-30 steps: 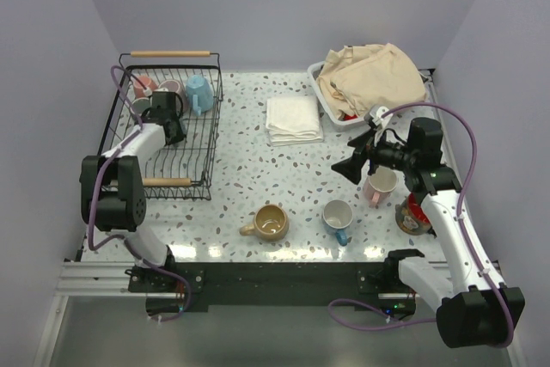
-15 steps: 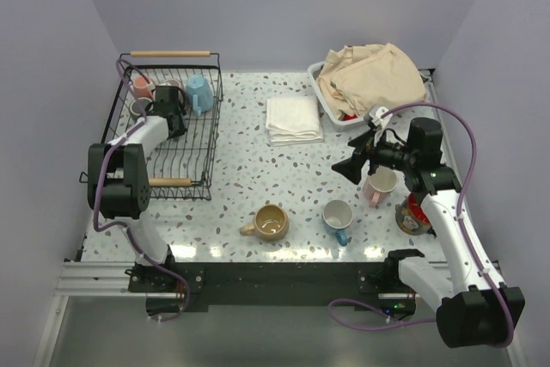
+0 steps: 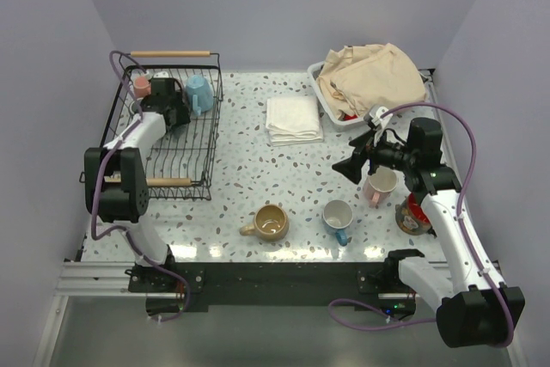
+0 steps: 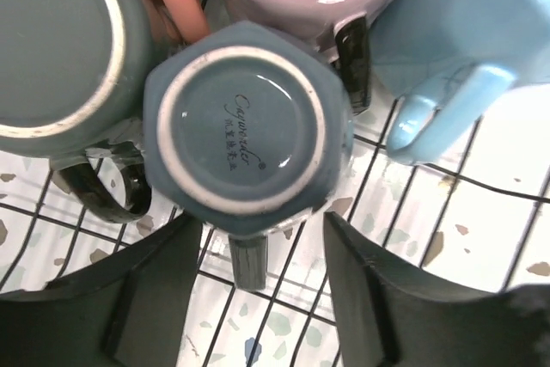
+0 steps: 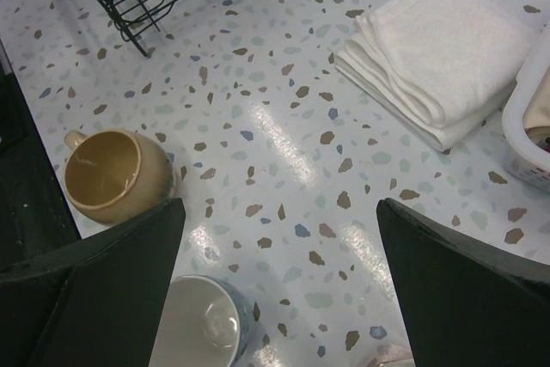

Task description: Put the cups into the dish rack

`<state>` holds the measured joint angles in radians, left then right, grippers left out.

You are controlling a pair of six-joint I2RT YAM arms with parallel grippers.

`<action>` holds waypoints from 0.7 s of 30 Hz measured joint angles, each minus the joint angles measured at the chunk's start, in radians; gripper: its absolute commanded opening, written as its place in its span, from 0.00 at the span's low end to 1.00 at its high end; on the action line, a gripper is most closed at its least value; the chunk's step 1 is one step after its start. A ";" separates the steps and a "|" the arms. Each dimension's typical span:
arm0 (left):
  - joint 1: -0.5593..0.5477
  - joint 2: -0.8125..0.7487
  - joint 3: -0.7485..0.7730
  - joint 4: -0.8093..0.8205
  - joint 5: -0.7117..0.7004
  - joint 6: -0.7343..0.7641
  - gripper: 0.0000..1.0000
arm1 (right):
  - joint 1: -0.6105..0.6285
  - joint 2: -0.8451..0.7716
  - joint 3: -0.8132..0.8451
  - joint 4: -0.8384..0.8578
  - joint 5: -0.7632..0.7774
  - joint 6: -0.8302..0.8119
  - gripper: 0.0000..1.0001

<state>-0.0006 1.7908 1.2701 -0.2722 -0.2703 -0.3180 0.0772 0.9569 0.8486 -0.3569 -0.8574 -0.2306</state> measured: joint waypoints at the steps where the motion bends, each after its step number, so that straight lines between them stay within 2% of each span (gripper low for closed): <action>1: 0.001 -0.014 0.000 -0.002 0.009 0.000 0.67 | 0.000 0.000 0.000 0.000 0.001 0.000 0.99; 8: 0.023 -0.200 -0.007 -0.006 0.079 0.010 0.77 | 0.000 0.003 0.000 -0.019 -0.005 -0.029 0.99; 14: 0.028 -0.476 -0.111 0.002 0.171 0.023 0.83 | 0.000 0.012 0.005 -0.065 -0.048 -0.096 0.99; 21: 0.029 -0.763 -0.266 -0.025 0.333 0.022 0.87 | 0.047 0.177 0.145 -0.273 -0.095 -0.258 0.99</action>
<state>0.0280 1.0275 1.0039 -0.2974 0.0631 -0.2962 0.1246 1.1336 0.9939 -0.6300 -0.9524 -0.4885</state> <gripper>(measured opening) 0.854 0.987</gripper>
